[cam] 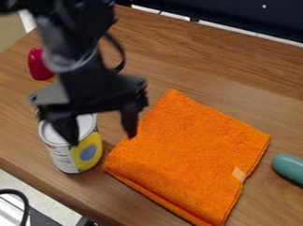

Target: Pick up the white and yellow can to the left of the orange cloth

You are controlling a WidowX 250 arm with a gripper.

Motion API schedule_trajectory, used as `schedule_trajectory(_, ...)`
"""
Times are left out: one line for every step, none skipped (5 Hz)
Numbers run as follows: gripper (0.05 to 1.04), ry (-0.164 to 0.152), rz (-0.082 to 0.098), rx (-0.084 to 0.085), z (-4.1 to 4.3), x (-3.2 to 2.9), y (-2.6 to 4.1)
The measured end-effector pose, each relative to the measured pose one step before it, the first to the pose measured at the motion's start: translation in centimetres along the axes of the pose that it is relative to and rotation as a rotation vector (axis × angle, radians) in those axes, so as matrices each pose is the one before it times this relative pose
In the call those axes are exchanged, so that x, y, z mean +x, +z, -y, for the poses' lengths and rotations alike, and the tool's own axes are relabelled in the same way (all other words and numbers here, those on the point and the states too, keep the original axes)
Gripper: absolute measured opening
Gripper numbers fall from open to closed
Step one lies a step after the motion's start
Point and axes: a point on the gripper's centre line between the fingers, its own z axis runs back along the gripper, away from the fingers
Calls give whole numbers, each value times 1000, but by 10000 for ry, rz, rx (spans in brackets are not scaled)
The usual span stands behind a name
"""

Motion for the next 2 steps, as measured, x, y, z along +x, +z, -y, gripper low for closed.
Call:
schedule_trajectory(997, 189, 96, 246, -811, -775, -356)
schedule_trajectory(997, 336, -100, 445, -728, 303, -437)
